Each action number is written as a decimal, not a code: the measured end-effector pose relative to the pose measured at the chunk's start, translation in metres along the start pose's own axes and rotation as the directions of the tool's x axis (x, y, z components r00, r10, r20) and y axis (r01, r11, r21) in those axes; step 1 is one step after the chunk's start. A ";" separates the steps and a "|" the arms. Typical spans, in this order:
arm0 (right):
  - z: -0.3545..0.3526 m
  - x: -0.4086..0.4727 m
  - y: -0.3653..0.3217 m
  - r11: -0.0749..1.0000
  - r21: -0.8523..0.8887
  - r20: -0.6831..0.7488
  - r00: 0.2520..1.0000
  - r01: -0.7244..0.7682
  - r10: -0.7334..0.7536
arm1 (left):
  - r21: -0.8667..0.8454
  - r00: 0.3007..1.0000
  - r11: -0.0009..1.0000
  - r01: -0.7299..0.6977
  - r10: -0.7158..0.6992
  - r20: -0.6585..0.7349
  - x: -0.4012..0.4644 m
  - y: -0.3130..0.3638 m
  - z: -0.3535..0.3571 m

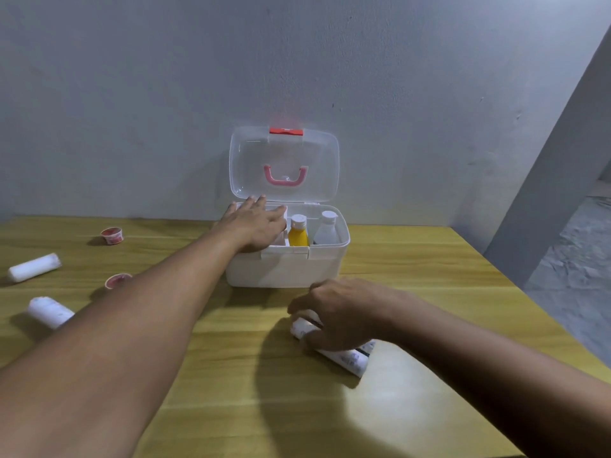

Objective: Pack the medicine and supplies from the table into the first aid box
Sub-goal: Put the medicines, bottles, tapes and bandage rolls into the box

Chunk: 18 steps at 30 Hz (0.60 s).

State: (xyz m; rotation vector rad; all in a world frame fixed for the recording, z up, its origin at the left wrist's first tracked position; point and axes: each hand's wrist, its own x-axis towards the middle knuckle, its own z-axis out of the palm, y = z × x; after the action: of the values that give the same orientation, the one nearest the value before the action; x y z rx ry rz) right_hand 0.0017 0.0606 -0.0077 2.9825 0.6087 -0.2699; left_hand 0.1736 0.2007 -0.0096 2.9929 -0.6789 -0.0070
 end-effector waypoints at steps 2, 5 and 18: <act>0.001 -0.001 -0.005 0.999 -0.041 -0.007 1.000 0.020 -0.020 | -0.007 1.000 1.000 -0.001 0.001 -0.002 -0.001 0.000 0.000; -0.003 -0.002 -0.003 1.000 0.010 -0.046 0.999 -0.001 0.001 | -0.017 1.000 1.000 -0.003 0.003 -0.015 -0.003 0.000 0.000; -0.054 0.017 0.045 0.907 0.422 -0.870 0.278 -0.007 0.407 | 0.009 0.999 1.000 -0.026 0.026 -0.025 -0.001 -0.001 0.003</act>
State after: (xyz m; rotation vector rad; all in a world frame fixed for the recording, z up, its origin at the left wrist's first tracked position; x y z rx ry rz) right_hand 0.0431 0.0320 0.0440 3.1577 0.1341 1.7690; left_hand 0.1736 0.2020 -0.0123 2.9866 -0.7166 0.0344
